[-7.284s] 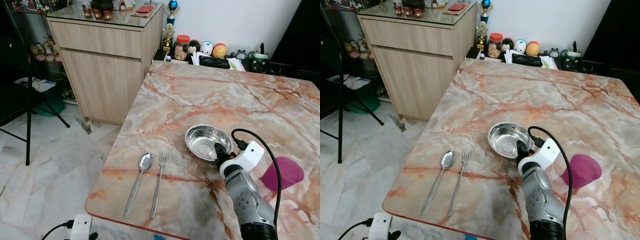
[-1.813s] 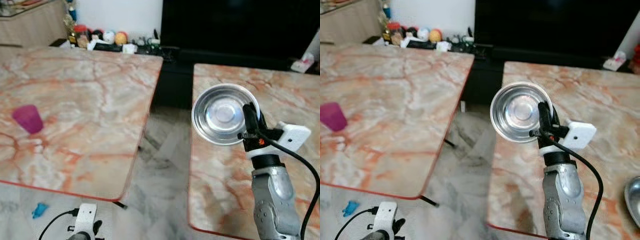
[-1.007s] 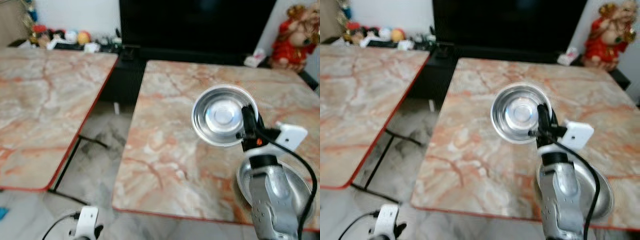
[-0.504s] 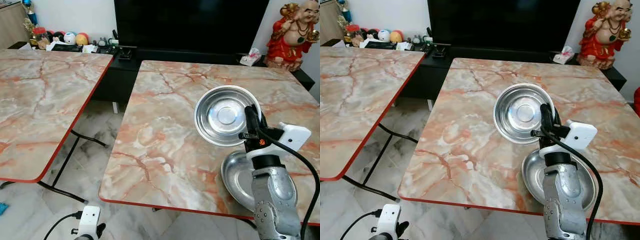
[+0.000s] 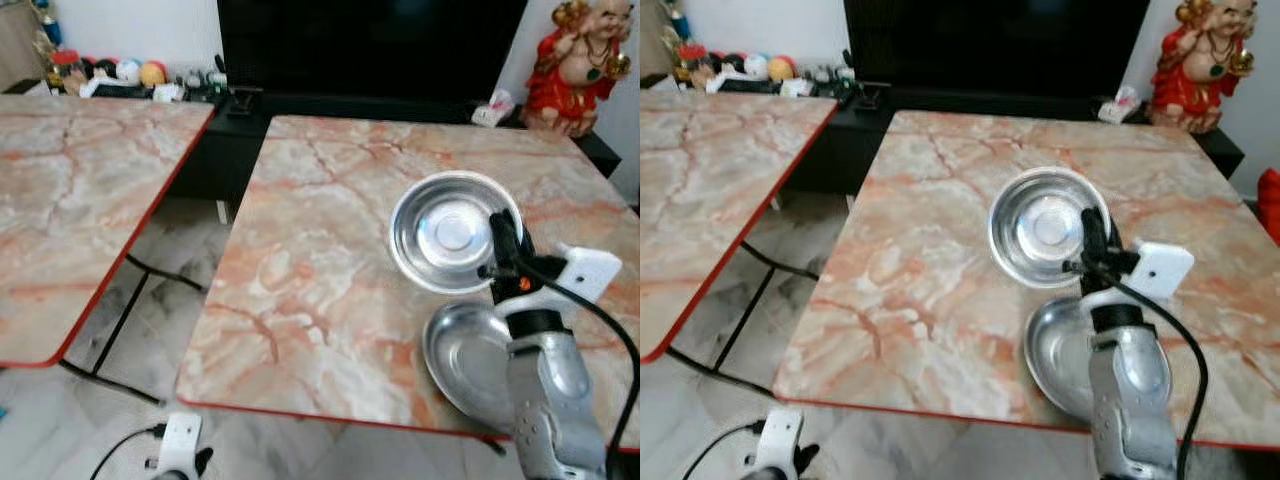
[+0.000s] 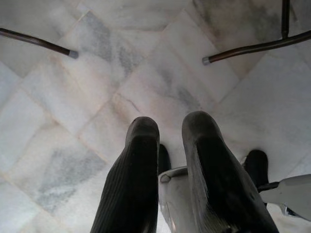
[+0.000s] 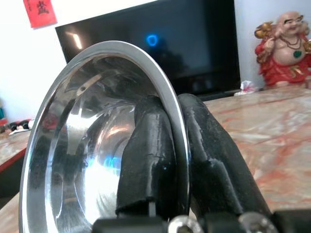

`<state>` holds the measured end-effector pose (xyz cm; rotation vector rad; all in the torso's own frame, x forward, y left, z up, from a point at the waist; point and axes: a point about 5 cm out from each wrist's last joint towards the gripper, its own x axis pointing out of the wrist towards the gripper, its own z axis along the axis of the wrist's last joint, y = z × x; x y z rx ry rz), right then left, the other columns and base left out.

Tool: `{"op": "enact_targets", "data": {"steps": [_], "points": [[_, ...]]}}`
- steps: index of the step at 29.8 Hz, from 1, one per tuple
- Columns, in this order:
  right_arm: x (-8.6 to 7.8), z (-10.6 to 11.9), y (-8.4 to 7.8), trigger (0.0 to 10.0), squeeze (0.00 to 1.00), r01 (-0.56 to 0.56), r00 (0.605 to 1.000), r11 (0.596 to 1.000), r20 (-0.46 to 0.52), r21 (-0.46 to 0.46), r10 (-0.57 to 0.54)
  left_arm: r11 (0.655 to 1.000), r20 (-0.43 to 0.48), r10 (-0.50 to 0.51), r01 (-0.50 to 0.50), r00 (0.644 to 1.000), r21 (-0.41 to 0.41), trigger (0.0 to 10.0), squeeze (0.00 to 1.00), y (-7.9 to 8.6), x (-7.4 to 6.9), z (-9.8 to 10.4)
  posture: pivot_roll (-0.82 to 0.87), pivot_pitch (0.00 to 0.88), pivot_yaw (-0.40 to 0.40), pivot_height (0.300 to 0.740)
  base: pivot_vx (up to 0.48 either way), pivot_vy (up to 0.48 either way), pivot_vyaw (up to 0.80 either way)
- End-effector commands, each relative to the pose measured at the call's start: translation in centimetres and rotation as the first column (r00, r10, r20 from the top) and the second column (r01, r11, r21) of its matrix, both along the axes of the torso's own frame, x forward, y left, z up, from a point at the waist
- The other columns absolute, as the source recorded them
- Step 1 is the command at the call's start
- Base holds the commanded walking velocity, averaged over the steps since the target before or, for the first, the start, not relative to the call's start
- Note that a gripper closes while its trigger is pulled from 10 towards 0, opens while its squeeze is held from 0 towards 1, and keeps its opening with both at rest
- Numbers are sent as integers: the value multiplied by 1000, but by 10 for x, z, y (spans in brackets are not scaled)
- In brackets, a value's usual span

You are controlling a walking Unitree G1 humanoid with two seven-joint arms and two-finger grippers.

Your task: Setting the table

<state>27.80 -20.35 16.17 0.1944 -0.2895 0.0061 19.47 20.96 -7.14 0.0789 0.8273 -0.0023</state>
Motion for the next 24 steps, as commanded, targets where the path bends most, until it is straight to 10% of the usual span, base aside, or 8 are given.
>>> {"op": "enact_targets", "data": {"steps": [1, 24], "points": [[2, 4, 3, 10000, 0, -13, 1000, 1000, 10, -7, 13, 1000, -24, 9, -9, 1000, 4, 10000, 0, 4, -6, -3, 52, 0, -37, 740, 0, 0, 0], [1, 9, 1, 10000, 0, -33, 999, 997, -3, -64, 32, 1000, -31, 4, -4, 1000, 2, 10000, 0, 1, -6, -3, 45, 0, -38, 740, 0, -50, 0]]}}
